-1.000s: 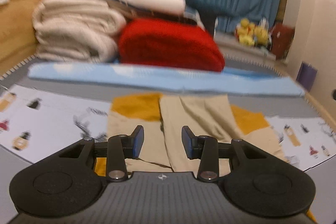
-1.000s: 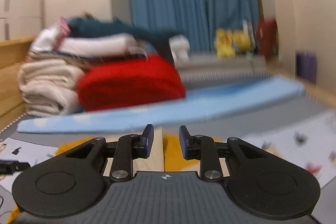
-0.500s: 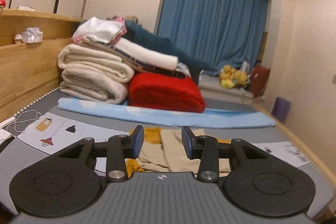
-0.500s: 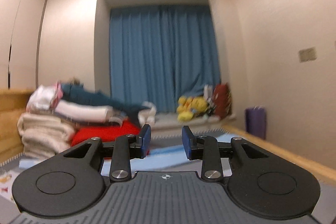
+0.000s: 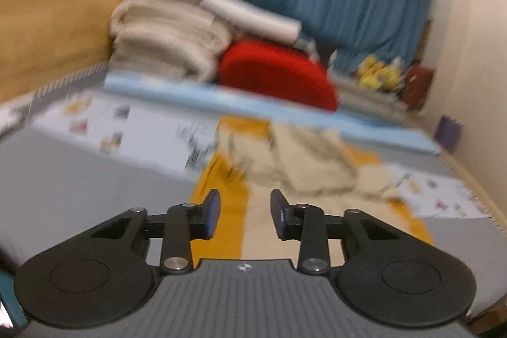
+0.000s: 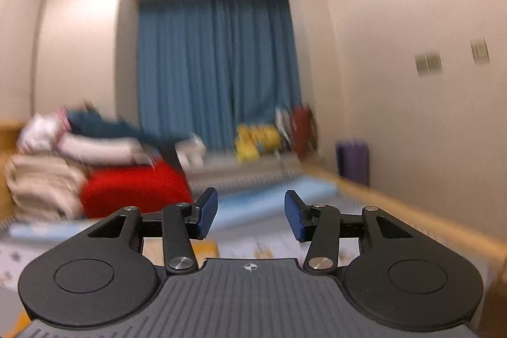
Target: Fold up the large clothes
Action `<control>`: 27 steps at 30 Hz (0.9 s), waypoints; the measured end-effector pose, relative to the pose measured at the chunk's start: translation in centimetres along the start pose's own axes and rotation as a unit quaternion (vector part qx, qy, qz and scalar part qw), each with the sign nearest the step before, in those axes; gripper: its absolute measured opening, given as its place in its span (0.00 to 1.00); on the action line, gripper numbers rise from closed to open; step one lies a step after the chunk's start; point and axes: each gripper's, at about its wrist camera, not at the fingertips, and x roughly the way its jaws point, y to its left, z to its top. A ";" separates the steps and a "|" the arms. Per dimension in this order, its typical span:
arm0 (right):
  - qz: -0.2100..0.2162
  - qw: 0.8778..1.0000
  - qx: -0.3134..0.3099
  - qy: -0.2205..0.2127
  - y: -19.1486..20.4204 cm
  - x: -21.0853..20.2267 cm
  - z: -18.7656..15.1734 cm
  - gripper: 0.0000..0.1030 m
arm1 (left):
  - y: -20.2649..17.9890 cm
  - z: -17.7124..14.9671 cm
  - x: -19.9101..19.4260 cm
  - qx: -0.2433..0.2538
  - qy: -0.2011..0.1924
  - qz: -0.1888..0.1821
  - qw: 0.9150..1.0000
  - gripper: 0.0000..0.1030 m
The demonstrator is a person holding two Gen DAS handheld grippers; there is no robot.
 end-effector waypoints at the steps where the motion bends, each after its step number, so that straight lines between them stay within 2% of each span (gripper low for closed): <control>1: -0.007 1.000 0.006 0.010 0.0 1.2 -1.9 0.46 | 0.4 -1.3 1.2 -0.002 0.017 0.012 1.000 0.36; 4: -0.022 0.999 0.003 0.045 0.3 4.2 -6.7 0.45 | 2.4 -3.2 4.7 -0.009 0.087 0.047 0.995 0.36; 6: -0.019 0.996 -0.003 0.089 0.9 6.7 -9.1 0.45 | 4.4 -3.8 6.5 -0.028 0.115 0.068 0.991 0.36; 11: -0.006 0.977 0.009 0.212 1.7 11.7 -13.1 0.45 | 7.4 -5.5 8.4 -0.073 0.175 0.106 0.976 0.37; 14: -0.003 0.961 0.020 0.276 2.4 13.7 -15.5 0.45 | 8.2 -6.1 9.1 -0.079 0.196 0.113 0.971 0.40; 15: -0.006 0.958 0.021 0.286 2.2 12.4 -16.5 0.45 | 8.3 -6.4 9.2 -0.080 0.203 0.116 0.969 0.40; 18: -0.013 0.944 0.026 0.330 2.2 13.1 -18.0 0.45 | 8.6 -7.0 9.8 -0.084 0.220 0.125 0.964 0.40; 21: -0.020 0.929 0.043 0.367 1.8 12.8 -19.7 0.45 | 9.1 -7.4 10.3 -0.091 0.230 0.133 0.960 0.40; 24: -0.030 0.920 0.042 0.389 1.5 12.8 -20.6 0.45 | 9.5 -7.8 10.8 -0.100 0.244 0.134 0.955 0.40; 27: -0.035 0.911 0.043 0.409 1.5 12.9 -21.8 0.45 | 9.2 -7.9 11.1 -0.088 0.245 0.135 0.956 0.39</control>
